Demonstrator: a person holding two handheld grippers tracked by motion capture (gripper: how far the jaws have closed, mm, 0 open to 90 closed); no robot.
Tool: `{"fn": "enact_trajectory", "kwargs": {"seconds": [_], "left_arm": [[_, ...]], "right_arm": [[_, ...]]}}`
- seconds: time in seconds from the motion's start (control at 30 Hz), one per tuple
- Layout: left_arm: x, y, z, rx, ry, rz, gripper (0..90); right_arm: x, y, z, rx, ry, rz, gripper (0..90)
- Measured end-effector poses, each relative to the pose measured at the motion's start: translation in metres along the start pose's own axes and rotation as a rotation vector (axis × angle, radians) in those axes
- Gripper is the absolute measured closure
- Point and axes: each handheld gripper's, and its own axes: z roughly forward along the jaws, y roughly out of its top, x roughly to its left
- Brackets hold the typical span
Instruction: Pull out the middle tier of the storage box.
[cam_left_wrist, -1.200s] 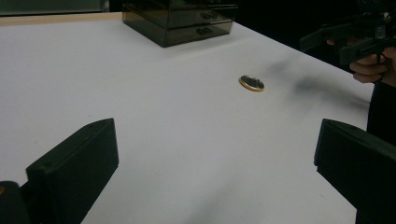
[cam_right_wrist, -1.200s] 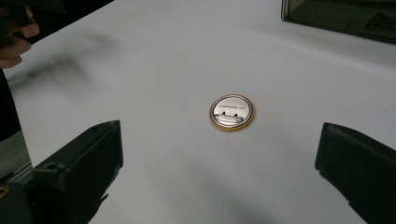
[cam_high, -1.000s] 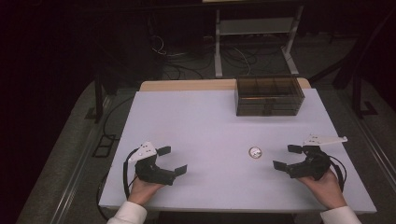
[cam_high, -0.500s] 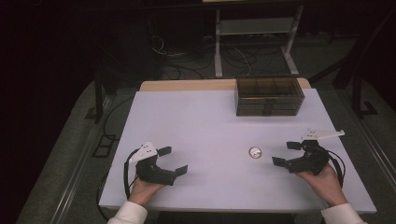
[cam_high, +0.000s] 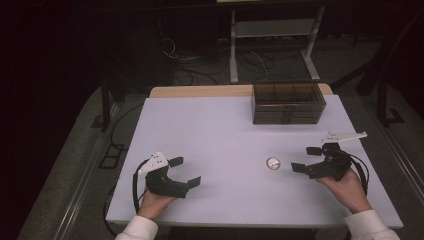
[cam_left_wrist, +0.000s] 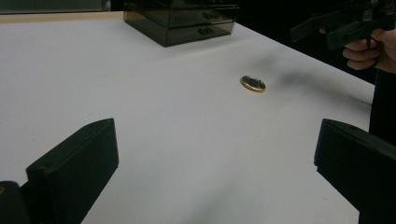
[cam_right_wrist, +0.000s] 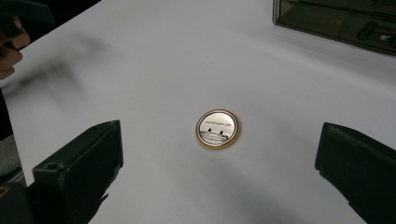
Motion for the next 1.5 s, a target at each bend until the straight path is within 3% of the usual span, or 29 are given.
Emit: {"fn": "enact_trajectory", "kwargs": {"seconds": [0.73, 1.5], "left_arm": [[0.0, 0.0, 0.0, -0.003, 0.0, 0.001, 0.0], [0.0, 0.0, 0.001, 0.002, -0.006, -0.001, 0.0]], "right_arm": [[-0.01, 0.017, 0.009, 0.037, 0.006, 0.007, 0.4], [-0.029, 0.034, 0.014, 0.033, 0.009, 0.046, 0.4]]}}
